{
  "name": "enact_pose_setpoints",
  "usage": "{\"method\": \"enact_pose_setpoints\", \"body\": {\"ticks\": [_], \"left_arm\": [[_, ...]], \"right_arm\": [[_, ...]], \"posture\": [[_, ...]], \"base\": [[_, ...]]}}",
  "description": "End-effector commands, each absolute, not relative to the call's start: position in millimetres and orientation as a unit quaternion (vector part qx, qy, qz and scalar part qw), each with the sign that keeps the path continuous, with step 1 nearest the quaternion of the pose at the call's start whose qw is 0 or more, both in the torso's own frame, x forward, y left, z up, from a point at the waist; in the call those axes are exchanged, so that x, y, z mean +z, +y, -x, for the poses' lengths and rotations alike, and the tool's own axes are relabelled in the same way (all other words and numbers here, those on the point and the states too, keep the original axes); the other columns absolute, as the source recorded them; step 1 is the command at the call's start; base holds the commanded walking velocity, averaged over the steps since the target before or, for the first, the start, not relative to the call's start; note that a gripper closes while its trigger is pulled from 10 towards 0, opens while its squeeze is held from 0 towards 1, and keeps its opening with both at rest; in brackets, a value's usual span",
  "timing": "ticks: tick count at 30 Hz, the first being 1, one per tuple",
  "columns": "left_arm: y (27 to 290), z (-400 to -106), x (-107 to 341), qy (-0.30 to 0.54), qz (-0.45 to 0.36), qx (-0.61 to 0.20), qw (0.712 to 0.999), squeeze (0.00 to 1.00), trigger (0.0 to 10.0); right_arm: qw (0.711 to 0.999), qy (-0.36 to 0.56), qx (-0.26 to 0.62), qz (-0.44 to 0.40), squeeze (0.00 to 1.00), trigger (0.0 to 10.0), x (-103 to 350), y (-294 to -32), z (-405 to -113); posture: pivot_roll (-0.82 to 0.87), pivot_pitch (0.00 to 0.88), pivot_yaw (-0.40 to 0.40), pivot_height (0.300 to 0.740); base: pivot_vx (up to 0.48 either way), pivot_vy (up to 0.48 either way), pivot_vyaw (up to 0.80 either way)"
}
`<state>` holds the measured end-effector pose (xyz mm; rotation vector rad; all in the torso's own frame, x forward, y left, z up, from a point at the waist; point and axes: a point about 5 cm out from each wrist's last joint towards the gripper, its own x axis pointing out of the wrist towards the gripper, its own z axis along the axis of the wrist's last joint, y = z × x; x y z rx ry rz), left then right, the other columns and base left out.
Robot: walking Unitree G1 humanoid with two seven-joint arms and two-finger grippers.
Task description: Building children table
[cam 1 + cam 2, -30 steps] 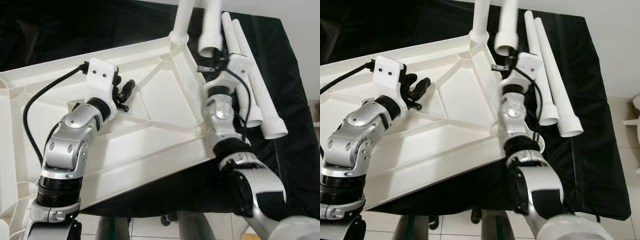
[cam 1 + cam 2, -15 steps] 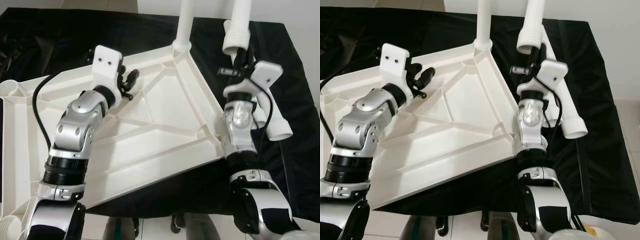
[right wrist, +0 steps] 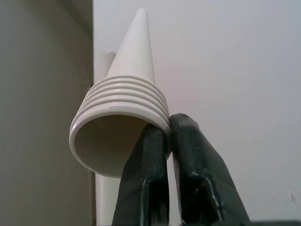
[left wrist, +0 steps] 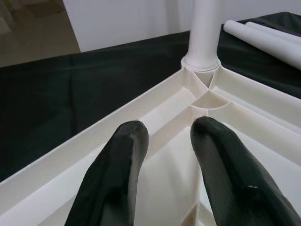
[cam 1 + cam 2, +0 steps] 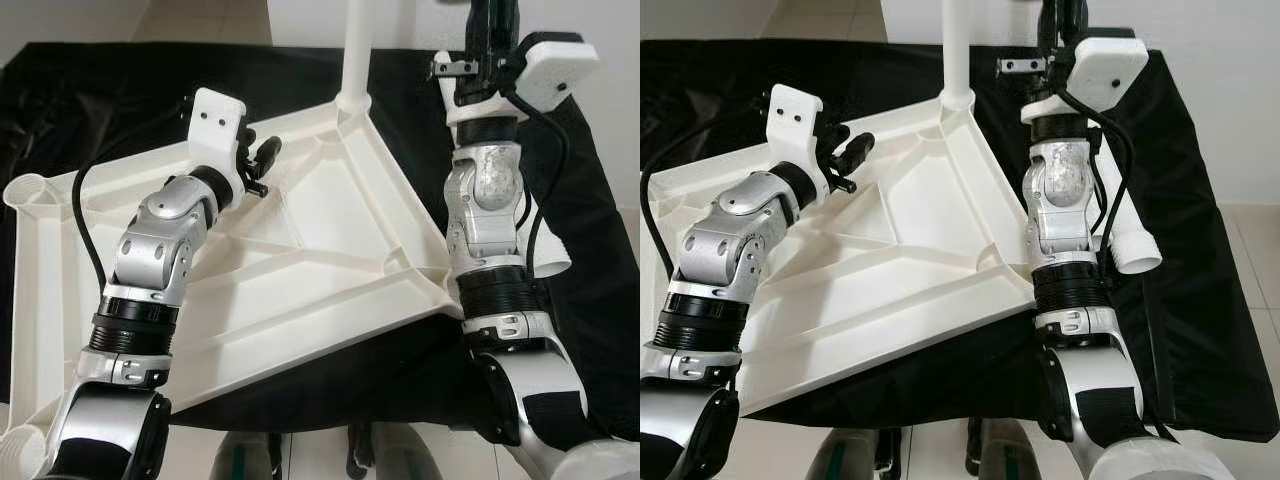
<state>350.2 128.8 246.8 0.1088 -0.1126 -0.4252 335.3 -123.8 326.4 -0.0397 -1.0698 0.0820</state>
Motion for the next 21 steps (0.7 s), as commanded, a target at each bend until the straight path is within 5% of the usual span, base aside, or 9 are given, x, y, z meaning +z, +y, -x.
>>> {"method": "enact_pose_setpoints", "body": {"ticks": [1, 10, 21], "left_arm": [[126, -350, 246, -0.052, -0.06, -0.269, 0.96, 0.0, 10.0], [135, -358, 248, -0.044, -0.046, -0.272, 0.96, 0.0, 10.0], [136, -360, 255, -0.032, 0.008, -0.327, 0.944, 0.0, 10.0]], "right_arm": [[0.84, -0.538, 0.065, 0.021, 0.0, 10.0, 339, -113, -326], [0.802, -0.576, 0.145, 0.062, 0.0, 10.0, 347, -85, -305], [0.847, -0.483, 0.206, 0.082, 0.0, 10.0, 297, -87, -309]], "posture": [[0.04, 0.083, 0.066, 0.74], [0.04, 0.065, 0.067, 0.74], [0.05, 0.06, 0.042, 0.74]], "base": [[0.0, 0.0, 0.0], [0.0, 0.0, 0.0], [0.0, 0.0, 0.0]]}}
